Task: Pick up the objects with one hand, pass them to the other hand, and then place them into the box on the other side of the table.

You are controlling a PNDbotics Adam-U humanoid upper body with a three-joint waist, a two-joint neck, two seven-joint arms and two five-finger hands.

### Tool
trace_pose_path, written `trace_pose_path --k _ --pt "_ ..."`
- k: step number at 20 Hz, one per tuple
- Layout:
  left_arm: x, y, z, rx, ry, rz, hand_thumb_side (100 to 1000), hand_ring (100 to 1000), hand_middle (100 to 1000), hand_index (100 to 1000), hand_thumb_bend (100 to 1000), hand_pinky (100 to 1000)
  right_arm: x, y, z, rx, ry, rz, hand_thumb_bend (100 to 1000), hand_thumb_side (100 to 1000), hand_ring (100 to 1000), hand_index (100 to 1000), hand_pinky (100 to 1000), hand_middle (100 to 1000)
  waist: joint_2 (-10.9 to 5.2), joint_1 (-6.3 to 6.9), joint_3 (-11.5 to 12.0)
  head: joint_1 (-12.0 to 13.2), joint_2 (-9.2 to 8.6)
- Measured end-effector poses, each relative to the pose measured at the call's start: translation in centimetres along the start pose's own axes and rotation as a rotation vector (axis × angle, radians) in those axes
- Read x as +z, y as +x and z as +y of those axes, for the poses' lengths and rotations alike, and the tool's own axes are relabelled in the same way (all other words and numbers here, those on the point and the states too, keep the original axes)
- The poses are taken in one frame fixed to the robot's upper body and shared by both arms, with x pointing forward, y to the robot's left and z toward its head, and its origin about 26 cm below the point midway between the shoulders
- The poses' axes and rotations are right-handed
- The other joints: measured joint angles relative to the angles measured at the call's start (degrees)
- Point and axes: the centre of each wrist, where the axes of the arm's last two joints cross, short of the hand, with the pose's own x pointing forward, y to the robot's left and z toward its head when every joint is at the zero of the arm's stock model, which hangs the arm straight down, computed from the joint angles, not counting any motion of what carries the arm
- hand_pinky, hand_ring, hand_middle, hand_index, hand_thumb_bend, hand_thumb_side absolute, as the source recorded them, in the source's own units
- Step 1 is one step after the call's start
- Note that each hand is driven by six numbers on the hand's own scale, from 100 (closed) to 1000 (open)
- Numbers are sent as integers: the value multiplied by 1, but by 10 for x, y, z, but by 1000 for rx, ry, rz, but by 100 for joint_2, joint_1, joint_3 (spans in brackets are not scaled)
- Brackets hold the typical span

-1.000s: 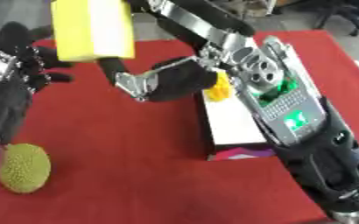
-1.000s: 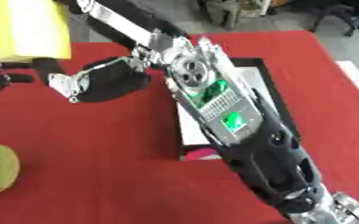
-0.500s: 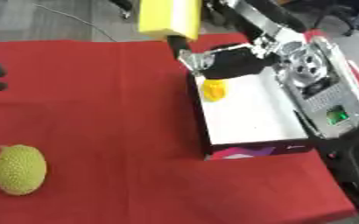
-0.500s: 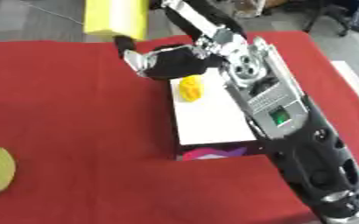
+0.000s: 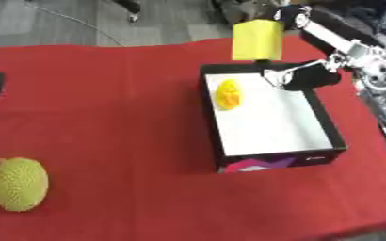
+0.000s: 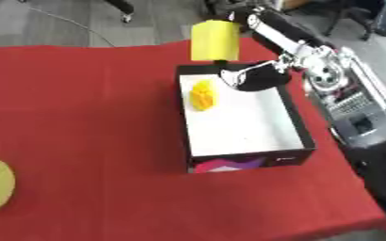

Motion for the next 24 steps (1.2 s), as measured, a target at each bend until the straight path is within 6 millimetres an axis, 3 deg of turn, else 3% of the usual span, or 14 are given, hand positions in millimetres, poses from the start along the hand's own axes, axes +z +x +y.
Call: trace_pose_path --k 5,6,8,9,12,14,15,17,22,23,24 --pt "-1 13 11 -115 -84 -9 382 778 688 903 508 816 -1 -24 3 94 91 -26 100 156 1000 675 892 579 -5 30 22 -99 -1" --pt "-2 15 13 -133 -103 -9 376 781 692 904 518 819 -3 -28 4 114 110 -36 141 166 1000 686 892 590 -6 34 30 -114 -1" --pt "-3 19 14 -166 -144 -8 354 792 709 910 578 831 -7 -34 4 160 144 -55 344 150 1000 754 902 656 -9 39 42 -138 -2" --pt "-4 22 15 -180 -167 -8 347 797 716 913 576 836 -9 -38 4 187 167 -60 427 230 1000 775 903 679 -9 40 44 -144 -2" --pt "-6 28 16 -222 -233 -11 297 812 736 919 622 855 -15 -50 6 279 247 -62 431 291 1000 891 951 780 -11 42 68 -168 -2" --pt "-7 31 17 -254 -274 -10 296 815 740 919 626 858 -18 -57 7 341 306 -64 427 283 1000 938 992 826 -13 42 78 -179 -1" --pt "-7 32 18 -267 -289 -10 299 816 741 920 632 859 -19 -60 7 370 337 -65 424 258 1000 954 1000 847 -14 41 80 -182 -1" --pt "-8 34 18 -289 -311 -10 301 816 741 922 633 859 -20 -66 7 418 396 -67 399 112 1000 982 1000 878 -25 39 86 -184 0" --pt "-8 36 20 -328 -318 -28 347 815 742 916 615 851 -21 -71 3 484 460 -79 400 111 1000 973 1000 853 -42 24 94 -176 4" --pt "-9 36 19 -336 -319 -26 363 818 747 917 629 852 -20 -71 2 480 455 -81 424 175 1000 954 1000 829 -43 25 94 -146 4" --pt "-10 35 18 -345 -323 -24 378 826 757 921 636 857 -20 -71 1 467 439 -81 378 197 1000 943 1000 813 -43 26 94 -105 5"
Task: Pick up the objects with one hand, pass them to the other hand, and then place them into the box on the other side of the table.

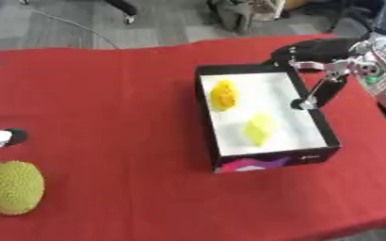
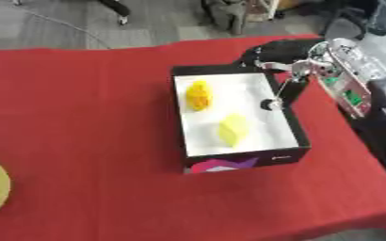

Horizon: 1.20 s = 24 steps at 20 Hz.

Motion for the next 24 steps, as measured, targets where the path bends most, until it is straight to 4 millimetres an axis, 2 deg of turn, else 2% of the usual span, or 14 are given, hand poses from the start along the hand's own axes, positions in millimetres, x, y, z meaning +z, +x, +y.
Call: trace_pose_path --k 1,2,6,7,10,15,21,24 --pt "-2 -1 -1 -7 -8 5 394 838 770 928 662 868 2 0 -2 -22 -31 6 198 192 1000 927 989 792 0 2 -3 46 0" --pt "-5 -2 -2 -17 -19 10 400 848 778 930 686 879 3 0 -6 -54 -78 18 100 175 1000 924 990 781 0 5 -9 92 1" --pt "-18 -7 -6 -55 -91 16 519 871 790 924 742 905 10 10 -19 -227 -289 63 100 102 1000 927 997 759 -1 27 -15 223 2" --pt "-22 -9 -8 -50 -115 17 542 873 789 918 779 907 11 13 -22 -261 -328 69 100 100 1000 925 998 754 -1 34 -16 249 2" --pt "-34 -15 -15 -15 -189 25 567 883 795 911 820 921 15 23 -28 -332 -404 76 100 100 1000 917 995 744 -1 60 -18 334 2" --pt "-45 -27 -32 -16 -275 65 517 900 813 903 803 935 19 33 -34 -385 -462 75 100 100 1000 906 999 726 -1 112 -19 406 3" --pt "-43 -40 -59 -83 -356 119 448 911 830 894 760 951 23 38 -37 -427 -504 69 100 100 1000 896 1000 709 -20 147 -19 438 8" --pt "-41 -46 -69 -96 -387 137 463 901 821 894 734 943 25 40 -37 -449 -521 67 100 100 1000 892 1000 704 -35 147 -20 459 47"
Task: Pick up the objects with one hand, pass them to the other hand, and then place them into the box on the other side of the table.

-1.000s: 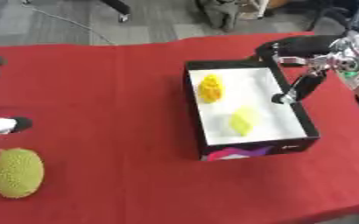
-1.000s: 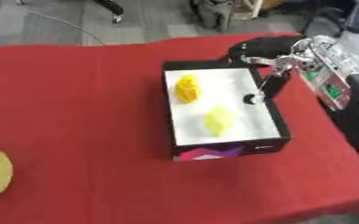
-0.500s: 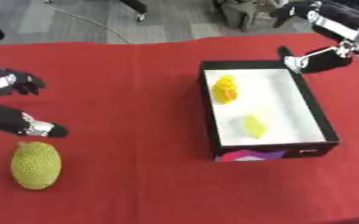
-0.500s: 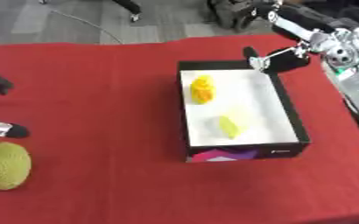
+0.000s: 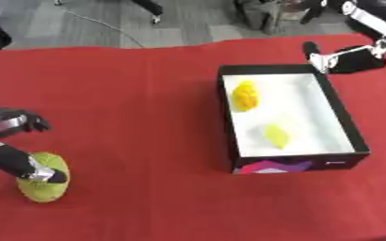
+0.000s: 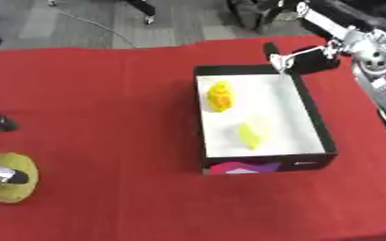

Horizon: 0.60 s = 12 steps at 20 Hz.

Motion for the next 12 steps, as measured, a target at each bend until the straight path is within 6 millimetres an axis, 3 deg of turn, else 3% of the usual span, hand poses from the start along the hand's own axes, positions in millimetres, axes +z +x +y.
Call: trace_pose_path --k 9,12 --pt "7 -7 -6 38 -22 -1 460 909 836 896 738 958 3 1 3 -38 -21 14 100 100 1000 891 1000 696 -4 16 36 56 7" --pt "1 -12 -11 29 -36 33 439 901 823 884 670 953 4 1 6 -51 -22 18 100 100 1000 891 1000 694 -4 -12 36 78 7"
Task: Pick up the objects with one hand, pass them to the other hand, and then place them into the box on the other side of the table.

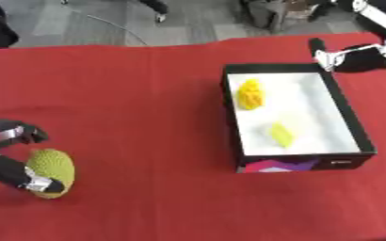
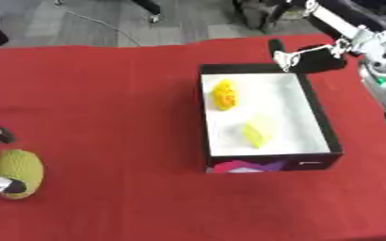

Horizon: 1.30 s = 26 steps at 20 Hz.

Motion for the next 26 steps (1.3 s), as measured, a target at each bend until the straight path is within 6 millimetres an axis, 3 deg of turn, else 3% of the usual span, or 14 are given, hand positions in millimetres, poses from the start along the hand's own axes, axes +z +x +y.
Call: trace_pose_path --k 6,9,12,14,15,17,22,24,26 --pt "-17 -8 -9 4 -43 43 398 899 824 890 624 949 0 1 2 -15 -10 -4 100 100 1000 890 1000 686 1 -32 -1 41 4" --pt "-24 -8 -10 0 -51 57 378 879 801 877 522 928 -1 1 3 -29 -13 -5 100 100 1000 890 1000 683 1 -31 -1 48 6" --pt "-29 -5 -11 -3 -47 60 334 807 731 847 370 893 1 0 5 -36 -8 0 100 100 1000 891 1000 680 1 -32 -1 56 12" --pt "-29 -2 -9 3 -39 51 258 737 639 742 140 840 2 -1 6 -40 -11 7 100 100 1000 889 1000 677 1 -32 -1 56 31" --pt "-28 0 -8 6 -32 44 256 706 603 706 100 816 2 -1 7 -43 -13 11 100 100 1000 888 1000 675 1 -32 -1 56 44" --pt "-23 3 -4 20 -12 24 241 642 543 645 100 763 2 -2 7 -50 -19 13 100 100 1000 884 1000 670 1 -31 0 47 48" --pt "4 23 12 31 104 -51 200 577 485 584 100 690 4 -3 8 -68 -23 20 100 100 1000 886 1000 676 1 -29 13 17 52" --pt "19 29 21 23 175 -70 170 549 461 558 100 665 4 -3 7 -84 -28 18 100 248 1000 906 1000 705 1 -27 22 -6 52" --pt "35 34 31 13 263 -79 195 525 445 549 100 645 4 0 6 -107 -33 -1 100 264 1000 912 1000 726 1 -26 46 -26 52"
